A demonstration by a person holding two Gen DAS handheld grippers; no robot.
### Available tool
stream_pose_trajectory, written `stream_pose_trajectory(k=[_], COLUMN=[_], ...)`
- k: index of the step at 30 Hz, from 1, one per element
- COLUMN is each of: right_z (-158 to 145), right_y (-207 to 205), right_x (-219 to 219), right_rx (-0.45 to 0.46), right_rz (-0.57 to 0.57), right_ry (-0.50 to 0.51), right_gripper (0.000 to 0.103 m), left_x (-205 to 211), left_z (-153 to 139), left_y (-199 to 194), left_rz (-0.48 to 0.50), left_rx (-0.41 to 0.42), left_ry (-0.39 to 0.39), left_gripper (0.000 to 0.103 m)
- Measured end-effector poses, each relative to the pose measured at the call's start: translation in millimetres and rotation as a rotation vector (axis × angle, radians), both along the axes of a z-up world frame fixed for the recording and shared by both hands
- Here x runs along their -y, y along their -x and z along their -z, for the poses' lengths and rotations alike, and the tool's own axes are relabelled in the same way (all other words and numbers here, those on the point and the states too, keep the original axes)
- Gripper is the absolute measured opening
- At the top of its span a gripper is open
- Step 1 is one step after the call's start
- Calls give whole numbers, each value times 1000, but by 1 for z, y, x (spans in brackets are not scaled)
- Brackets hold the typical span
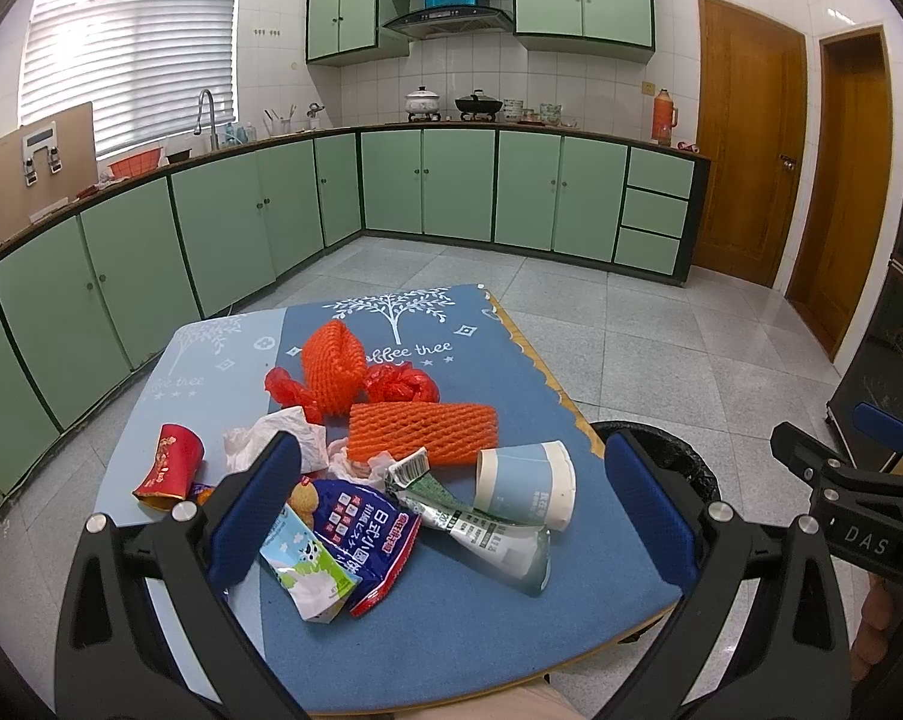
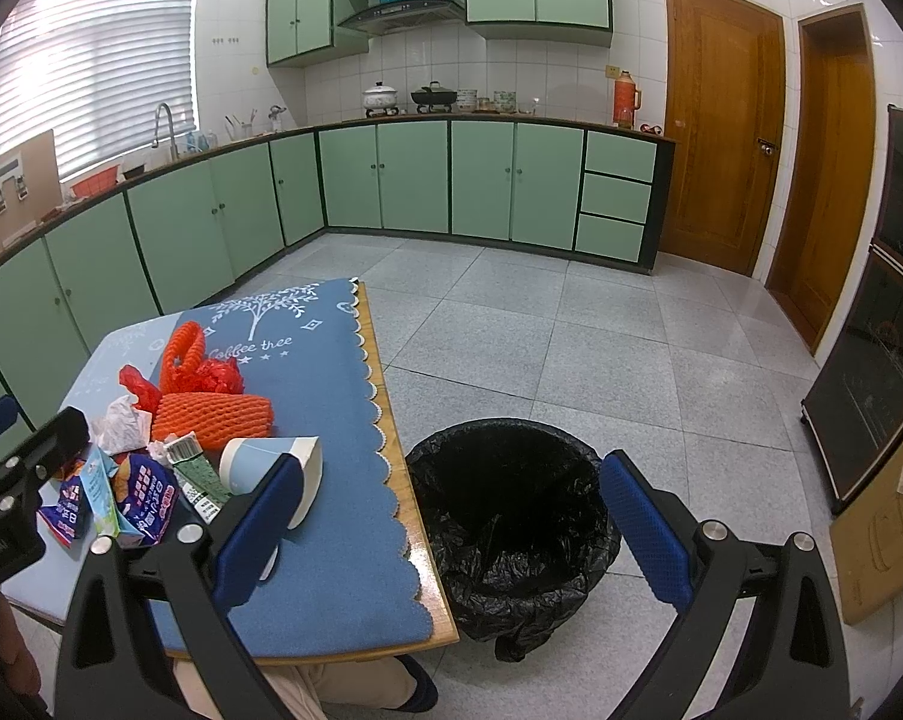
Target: Collect trash
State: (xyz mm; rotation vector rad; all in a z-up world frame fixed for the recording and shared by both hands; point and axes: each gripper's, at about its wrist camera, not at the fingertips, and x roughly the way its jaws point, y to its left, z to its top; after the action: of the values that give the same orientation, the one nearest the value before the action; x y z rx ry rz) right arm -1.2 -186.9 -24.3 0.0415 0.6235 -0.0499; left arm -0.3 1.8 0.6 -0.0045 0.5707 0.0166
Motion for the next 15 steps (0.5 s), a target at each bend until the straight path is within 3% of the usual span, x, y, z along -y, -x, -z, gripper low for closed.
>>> stream_pose_trajectory(k=[15], right_z=[-1], right_y=[1], right_x=[0], right_rx=[0], right_rz=[0], right_ry=[-2], right_gripper=[97], left_x=[0], left_z=[-1], left_y=[0], left_rz=[1], left_rx=[2], left_ry=[-2], left_gripper=[98])
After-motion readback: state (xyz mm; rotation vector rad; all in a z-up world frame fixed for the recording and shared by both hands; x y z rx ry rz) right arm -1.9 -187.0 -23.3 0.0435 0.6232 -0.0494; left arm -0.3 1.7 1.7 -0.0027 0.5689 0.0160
